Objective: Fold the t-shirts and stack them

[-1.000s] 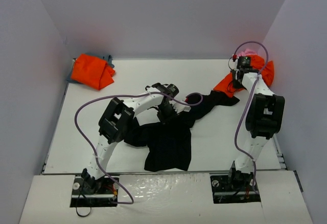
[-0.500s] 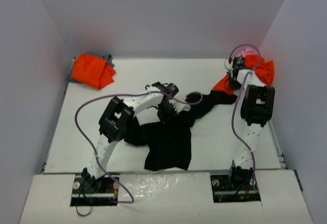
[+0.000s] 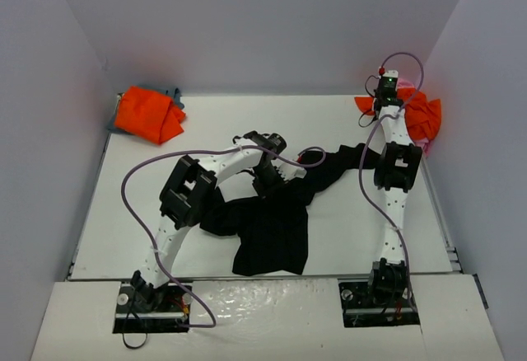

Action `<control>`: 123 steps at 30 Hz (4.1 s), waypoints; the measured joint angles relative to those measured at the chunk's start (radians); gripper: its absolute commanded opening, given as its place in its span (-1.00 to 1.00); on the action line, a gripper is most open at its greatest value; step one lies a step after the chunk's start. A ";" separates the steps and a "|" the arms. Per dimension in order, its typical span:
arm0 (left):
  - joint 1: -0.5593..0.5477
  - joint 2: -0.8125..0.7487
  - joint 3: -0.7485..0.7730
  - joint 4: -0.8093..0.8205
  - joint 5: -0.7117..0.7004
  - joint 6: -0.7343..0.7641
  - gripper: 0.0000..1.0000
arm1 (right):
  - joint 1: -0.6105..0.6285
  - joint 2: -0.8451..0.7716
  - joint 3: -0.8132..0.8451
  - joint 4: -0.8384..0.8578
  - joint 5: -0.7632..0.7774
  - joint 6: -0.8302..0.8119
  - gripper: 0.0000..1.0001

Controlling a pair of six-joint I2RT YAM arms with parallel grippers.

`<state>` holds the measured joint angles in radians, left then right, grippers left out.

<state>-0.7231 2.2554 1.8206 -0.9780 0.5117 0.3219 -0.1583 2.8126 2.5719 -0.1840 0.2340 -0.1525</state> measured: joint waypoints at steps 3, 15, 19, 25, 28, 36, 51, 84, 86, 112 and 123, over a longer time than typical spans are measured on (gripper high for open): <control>0.000 -0.007 -0.007 0.010 0.000 0.003 -1.00 | 0.002 0.027 0.029 0.022 0.042 0.000 -1.00; 0.013 -0.064 -0.060 0.056 -0.016 -0.035 0.55 | 0.046 -0.030 -0.017 0.034 0.023 -0.015 1.00; 0.050 -0.119 -0.099 0.128 -0.115 -0.042 0.57 | 0.067 -0.185 -0.142 0.001 0.004 -0.035 1.00; 0.229 -0.282 -0.119 0.222 -0.217 -0.050 0.60 | 0.080 -0.555 -0.311 -0.006 -0.051 -0.035 0.12; 0.289 -0.403 -0.119 0.240 -0.241 -0.049 0.59 | 0.080 -0.786 -0.458 0.004 -0.139 -0.036 -0.73; 0.289 -0.559 -0.166 0.156 -0.167 -0.028 -1.00 | 0.133 -1.201 -0.964 -0.043 -0.391 -0.051 -1.00; 0.290 -0.541 -0.412 0.059 0.154 0.040 -1.00 | 0.514 -1.188 -1.237 -0.354 -0.605 -0.282 -1.00; 0.279 -0.122 -0.212 -0.097 0.162 0.089 -1.00 | 0.815 -1.312 -1.463 -0.427 -0.572 -0.395 -1.00; 0.278 -0.102 -0.191 -0.099 0.145 0.075 -1.00 | 0.827 -1.310 -1.488 -0.423 -0.586 -0.399 -1.00; 0.290 -0.038 -0.066 -0.093 0.025 -0.010 -1.00 | 1.007 -0.999 -1.466 -0.381 -0.542 -0.518 -1.00; 0.522 0.295 0.611 -0.175 -0.042 -0.041 -1.00 | 1.048 -1.064 -1.555 -0.365 -0.492 -0.600 -1.00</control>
<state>-0.2013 2.5504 2.4317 -1.1529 0.4694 0.2804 0.8894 1.7488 1.0165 -0.5489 -0.2575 -0.7521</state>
